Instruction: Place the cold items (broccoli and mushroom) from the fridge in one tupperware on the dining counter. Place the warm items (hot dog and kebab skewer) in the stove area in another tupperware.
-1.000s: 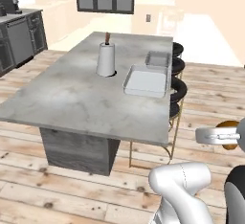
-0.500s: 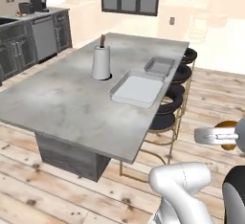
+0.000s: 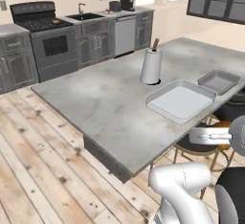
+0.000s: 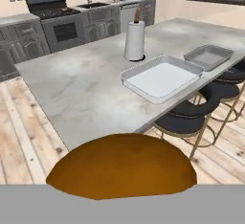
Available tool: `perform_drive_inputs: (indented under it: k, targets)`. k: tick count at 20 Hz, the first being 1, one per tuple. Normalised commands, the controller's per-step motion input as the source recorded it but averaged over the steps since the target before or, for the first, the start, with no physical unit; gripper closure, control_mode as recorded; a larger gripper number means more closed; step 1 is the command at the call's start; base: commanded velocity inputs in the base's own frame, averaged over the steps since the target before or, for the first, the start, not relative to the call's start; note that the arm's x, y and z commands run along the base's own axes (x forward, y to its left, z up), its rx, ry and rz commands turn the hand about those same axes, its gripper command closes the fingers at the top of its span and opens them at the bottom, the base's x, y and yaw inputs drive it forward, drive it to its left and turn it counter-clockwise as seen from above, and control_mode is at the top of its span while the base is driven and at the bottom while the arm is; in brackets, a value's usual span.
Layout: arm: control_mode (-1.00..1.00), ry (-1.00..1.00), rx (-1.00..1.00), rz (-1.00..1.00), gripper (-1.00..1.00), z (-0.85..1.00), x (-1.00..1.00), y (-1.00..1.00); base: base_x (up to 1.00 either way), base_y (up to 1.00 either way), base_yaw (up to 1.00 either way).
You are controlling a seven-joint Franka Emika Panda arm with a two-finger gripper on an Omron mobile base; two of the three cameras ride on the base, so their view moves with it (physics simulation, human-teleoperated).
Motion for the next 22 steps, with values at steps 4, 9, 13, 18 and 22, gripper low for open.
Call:
perform_drive_inputs:
  k: [4,9,13,18,22]
  targets:
    - [1.0,0.0,0.0,0.0,1.0,0.0,0.0,0.0,0.42,-0.88,0.35]
    - [1.0,0.0,0.0,0.0,1.0,0.0,0.0,0.0,0.43,-0.99,0.21]
    - [1.0,0.0,0.0,0.0,1.0,0.0,0.0,0.0,0.42,-0.87,0.19]
    - [1.0,0.0,0.0,0.0,1.0,0.0,0.0,0.0,0.58,-0.43,0.28]
    - [-1.0,0.15,0.02,0.05,1.0,0.0,0.25,0.0,0.58,0.0,0.2]
